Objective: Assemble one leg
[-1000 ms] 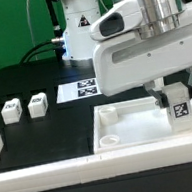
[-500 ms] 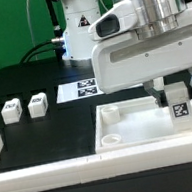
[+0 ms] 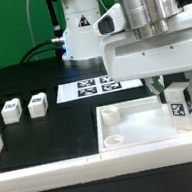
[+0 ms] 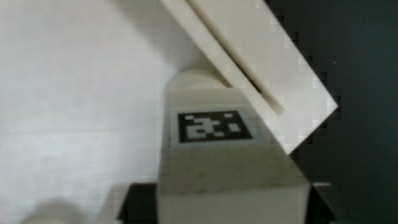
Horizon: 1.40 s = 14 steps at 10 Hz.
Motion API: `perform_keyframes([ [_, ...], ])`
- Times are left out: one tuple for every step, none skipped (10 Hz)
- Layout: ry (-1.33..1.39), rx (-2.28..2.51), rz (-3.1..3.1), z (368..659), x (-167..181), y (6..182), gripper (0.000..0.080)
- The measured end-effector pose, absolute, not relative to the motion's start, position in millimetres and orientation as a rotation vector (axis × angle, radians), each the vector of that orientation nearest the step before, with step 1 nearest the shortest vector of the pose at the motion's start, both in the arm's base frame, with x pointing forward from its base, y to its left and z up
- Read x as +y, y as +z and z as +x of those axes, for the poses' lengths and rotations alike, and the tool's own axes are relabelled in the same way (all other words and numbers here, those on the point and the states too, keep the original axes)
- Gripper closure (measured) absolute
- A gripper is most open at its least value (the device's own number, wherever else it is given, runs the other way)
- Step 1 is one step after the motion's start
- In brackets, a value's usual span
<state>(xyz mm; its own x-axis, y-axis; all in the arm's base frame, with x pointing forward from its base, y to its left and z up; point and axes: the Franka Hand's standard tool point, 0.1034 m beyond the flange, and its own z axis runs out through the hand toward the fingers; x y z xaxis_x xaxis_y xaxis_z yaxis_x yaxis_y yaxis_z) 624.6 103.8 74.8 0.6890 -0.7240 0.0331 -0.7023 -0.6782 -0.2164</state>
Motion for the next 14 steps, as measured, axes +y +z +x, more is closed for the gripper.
perform_keyframes([
  [-0.139,1.338,-2.613,623.5,104.2,74.2,0.0502],
  [-0.106,1.508,-2.504,622.4,106.3,73.5,0.0502],
  [-0.085,1.645,-2.412,621.6,108.7,72.9,0.0501],
  [-0.076,1.718,-2.354,621.3,108.6,72.7,0.0501],
  [-0.051,1.844,-2.246,620.8,109.9,72.4,0.0501],
  [-0.032,1.929,-2.167,620.4,111.4,72.3,0.0501],
  [-0.025,1.951,-2.142,620.3,111.9,72.3,0.0501],
  [-0.028,1.927,-2.164,620.3,112.1,72.3,0.0432],
  [-0.032,1.903,-2.184,620.2,112.3,72.3,0.0432],
  [-0.037,1.870,-2.213,620.2,112.5,72.3,0.0255],
  [-0.041,1.837,-2.241,619.9,114.1,72.3,0.0166],
  [-0.049,1.758,-2.306,619.0,117.6,72.1,0.0166],
  [-0.070,1.577,-2.453,617.9,120.3,72.1,0.0154],
  [-0.083,1.443,-2.550,618.1,123.0,73.0,0.0154],
])
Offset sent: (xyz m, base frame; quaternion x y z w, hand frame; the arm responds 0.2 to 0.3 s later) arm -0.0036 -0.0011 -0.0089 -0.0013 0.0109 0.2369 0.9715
